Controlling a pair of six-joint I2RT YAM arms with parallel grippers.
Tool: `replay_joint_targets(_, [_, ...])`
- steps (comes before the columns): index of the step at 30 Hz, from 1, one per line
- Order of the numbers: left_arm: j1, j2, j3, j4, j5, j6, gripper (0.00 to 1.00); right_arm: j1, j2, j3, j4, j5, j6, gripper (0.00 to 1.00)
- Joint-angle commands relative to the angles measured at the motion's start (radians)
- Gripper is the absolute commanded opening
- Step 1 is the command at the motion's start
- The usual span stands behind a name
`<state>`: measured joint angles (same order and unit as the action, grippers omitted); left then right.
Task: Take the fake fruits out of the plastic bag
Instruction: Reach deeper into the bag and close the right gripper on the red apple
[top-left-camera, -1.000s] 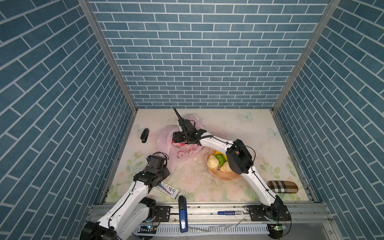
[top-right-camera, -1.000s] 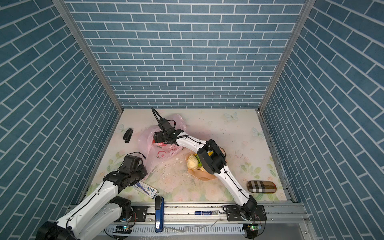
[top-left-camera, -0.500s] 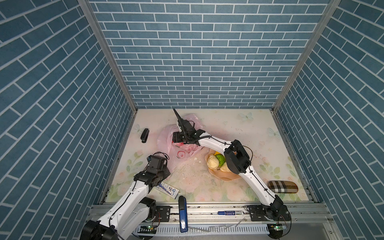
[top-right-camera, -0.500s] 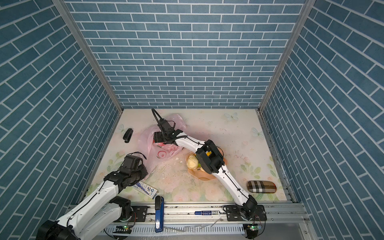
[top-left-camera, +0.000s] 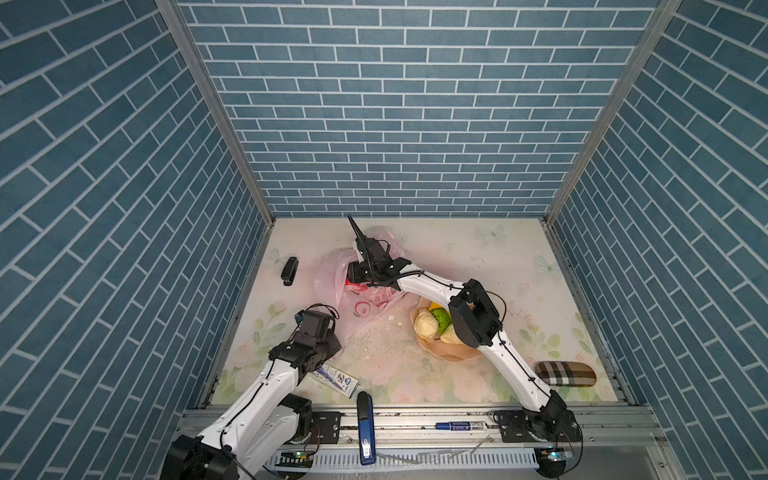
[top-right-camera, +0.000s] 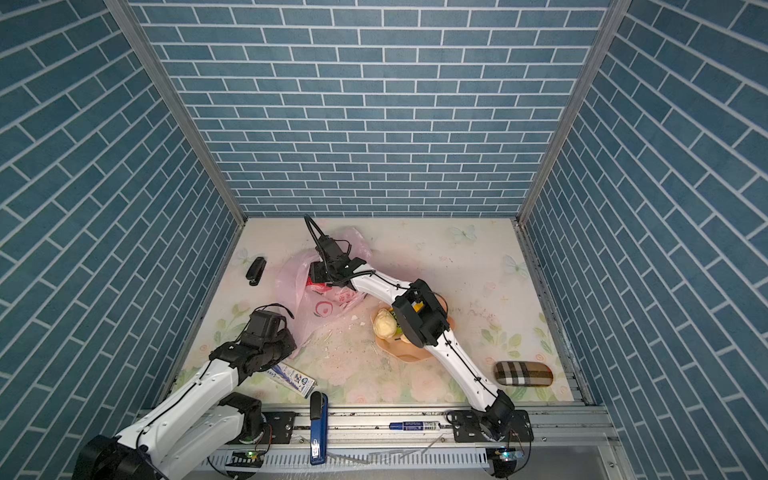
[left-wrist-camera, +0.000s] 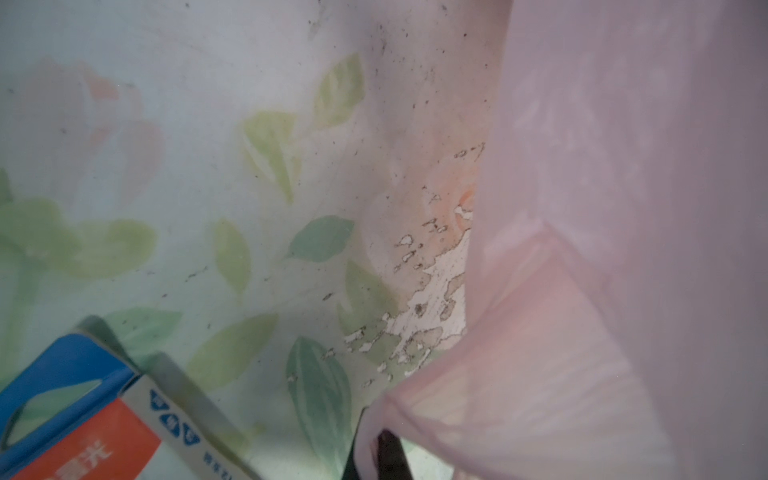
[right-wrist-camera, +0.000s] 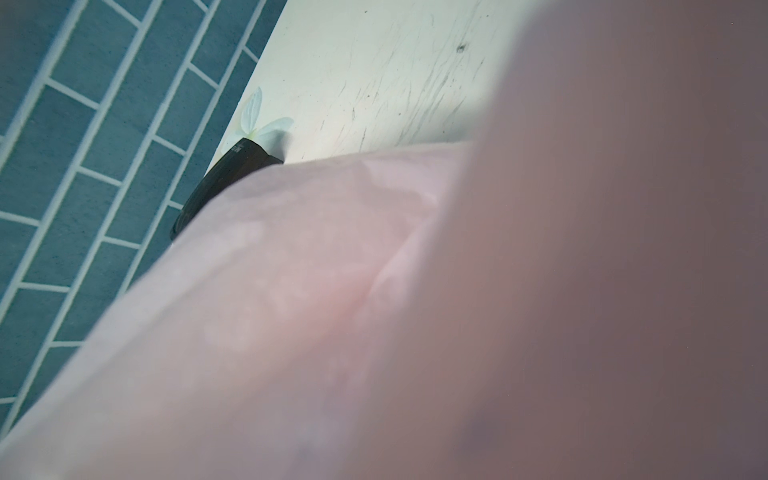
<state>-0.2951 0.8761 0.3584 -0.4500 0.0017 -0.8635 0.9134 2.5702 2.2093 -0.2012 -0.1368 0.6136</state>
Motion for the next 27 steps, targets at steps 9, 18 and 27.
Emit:
replay_joint_targets(9, [-0.003, -0.004, -0.012, -0.021, -0.005, 0.002, 0.0, 0.019, 0.011, 0.017, -0.087, -0.048, 0.021, 0.59])
replay_joint_targets(18, [-0.002, -0.023, 0.001, -0.045, -0.035, -0.005, 0.0, 0.049, 0.039, 0.011, -0.126, -0.037, 0.052, 0.61])
replay_joint_targets(27, [-0.002, -0.013, -0.005, -0.044, -0.048, -0.02, 0.0, 0.053, 0.037, 0.011, -0.199, -0.005, 0.058, 0.65])
